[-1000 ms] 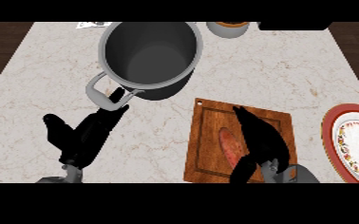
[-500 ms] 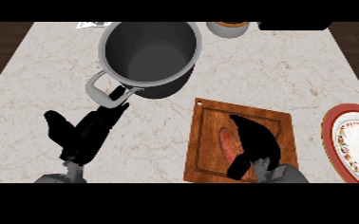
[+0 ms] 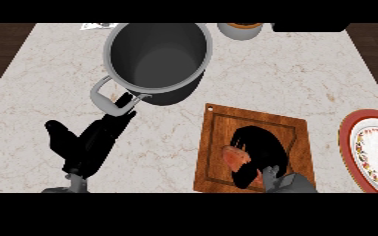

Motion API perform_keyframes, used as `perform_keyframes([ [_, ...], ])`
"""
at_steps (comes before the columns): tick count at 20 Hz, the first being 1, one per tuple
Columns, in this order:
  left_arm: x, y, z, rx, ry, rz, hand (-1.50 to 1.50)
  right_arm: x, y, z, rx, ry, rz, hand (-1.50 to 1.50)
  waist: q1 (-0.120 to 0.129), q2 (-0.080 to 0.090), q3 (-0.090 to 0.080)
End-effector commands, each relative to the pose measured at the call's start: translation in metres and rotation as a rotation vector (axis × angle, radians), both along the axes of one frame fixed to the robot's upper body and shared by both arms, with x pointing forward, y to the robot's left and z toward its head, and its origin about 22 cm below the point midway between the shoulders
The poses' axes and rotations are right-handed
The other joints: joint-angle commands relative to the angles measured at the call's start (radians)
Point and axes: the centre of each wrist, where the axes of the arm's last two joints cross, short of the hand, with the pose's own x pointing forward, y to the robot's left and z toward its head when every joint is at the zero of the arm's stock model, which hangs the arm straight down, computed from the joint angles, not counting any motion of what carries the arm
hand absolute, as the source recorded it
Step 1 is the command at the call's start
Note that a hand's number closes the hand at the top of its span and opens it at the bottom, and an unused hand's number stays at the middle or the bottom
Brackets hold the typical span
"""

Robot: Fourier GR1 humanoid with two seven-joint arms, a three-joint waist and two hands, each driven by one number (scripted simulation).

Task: Pick the sweet potato from the cutting board and place it in the pot

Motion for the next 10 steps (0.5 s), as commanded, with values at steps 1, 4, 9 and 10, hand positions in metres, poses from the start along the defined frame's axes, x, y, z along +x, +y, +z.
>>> perform_keyframes([
  [1,0.016,-0.016,0.004,0.018,-0.014,0.005,0.0,-0.007,0.012,-0.015,-0.019,-0.028,0.032,1.5,-0.002,0.0,0.0],
  [4,0.013,0.0,-0.005,-0.017,0.017,-0.005,0.0,-0.012,0.019,-0.01,-0.01,-0.052,0.035,1.5,-0.002,0.0,0.0],
  [9,0.011,-0.01,0.002,0.022,-0.023,0.006,0.0,-0.04,0.078,0.008,-0.035,-0.068,-0.284,1.5,0.003,-0.003,-0.001],
  [10,0.004,-0.007,-0.002,-0.021,0.009,-0.002,0.0,-0.05,0.078,0.002,-0.041,-0.067,-0.351,1.5,0.003,-0.006,-0.001],
])
